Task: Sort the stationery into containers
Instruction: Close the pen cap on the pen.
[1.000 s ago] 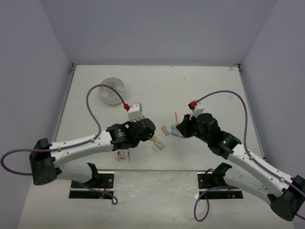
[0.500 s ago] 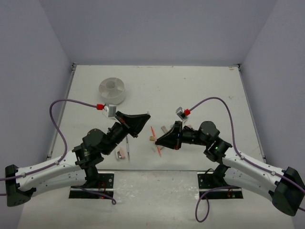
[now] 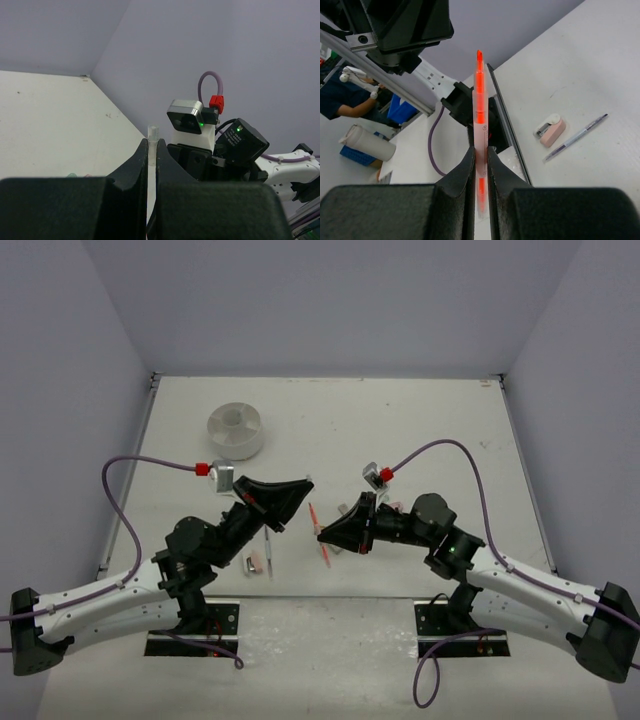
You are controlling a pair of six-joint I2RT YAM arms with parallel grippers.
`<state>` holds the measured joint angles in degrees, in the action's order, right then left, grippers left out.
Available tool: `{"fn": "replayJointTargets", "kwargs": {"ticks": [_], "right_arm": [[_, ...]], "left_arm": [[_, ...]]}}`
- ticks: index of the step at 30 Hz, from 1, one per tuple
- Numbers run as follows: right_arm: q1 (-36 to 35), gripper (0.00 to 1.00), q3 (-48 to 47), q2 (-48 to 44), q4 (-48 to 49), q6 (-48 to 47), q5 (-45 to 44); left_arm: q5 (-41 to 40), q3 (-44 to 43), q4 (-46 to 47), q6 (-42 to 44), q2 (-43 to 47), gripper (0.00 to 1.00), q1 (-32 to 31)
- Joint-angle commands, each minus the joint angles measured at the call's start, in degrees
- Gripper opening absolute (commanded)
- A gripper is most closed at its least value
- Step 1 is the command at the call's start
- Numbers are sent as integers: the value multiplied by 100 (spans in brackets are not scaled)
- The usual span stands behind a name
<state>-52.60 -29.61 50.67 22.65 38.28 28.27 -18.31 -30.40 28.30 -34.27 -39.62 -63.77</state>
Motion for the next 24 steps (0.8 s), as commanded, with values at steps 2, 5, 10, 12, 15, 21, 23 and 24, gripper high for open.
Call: {"fn": "replayJointTargets", "kwargs": {"ticks": [2,5,10,12,15,21,23,24], "right_arm": [[-28,0,-441,-31,-366,-295,-493],[-24,0,-471,-103,-480,-359,-560],[-22,0,-529,-215,-665,-444,-621],[-31,0,-516,-241,-701,-453,-651],[-23,0,-495,-309,-742,-462,-697],[-29,0,-613,-334,-908,-520,-698],[-31,0,-659,-323,-945,-530,-678],[-31,0,-669,-321,-947,-532,-668]], "left_arm": [[100,144,299,-24,33,0,13],[72,193,286,-55,40,0,13],[-36,228,272,-40,16,0,13],[-67,219,277,-27,-6,0,13],[-85,219,297,-18,-35,0,13],[-138,259,323,-18,-130,0,13],[-184,276,336,-34,-141,0,13],[-196,306,349,-36,-143,0,13]]}}
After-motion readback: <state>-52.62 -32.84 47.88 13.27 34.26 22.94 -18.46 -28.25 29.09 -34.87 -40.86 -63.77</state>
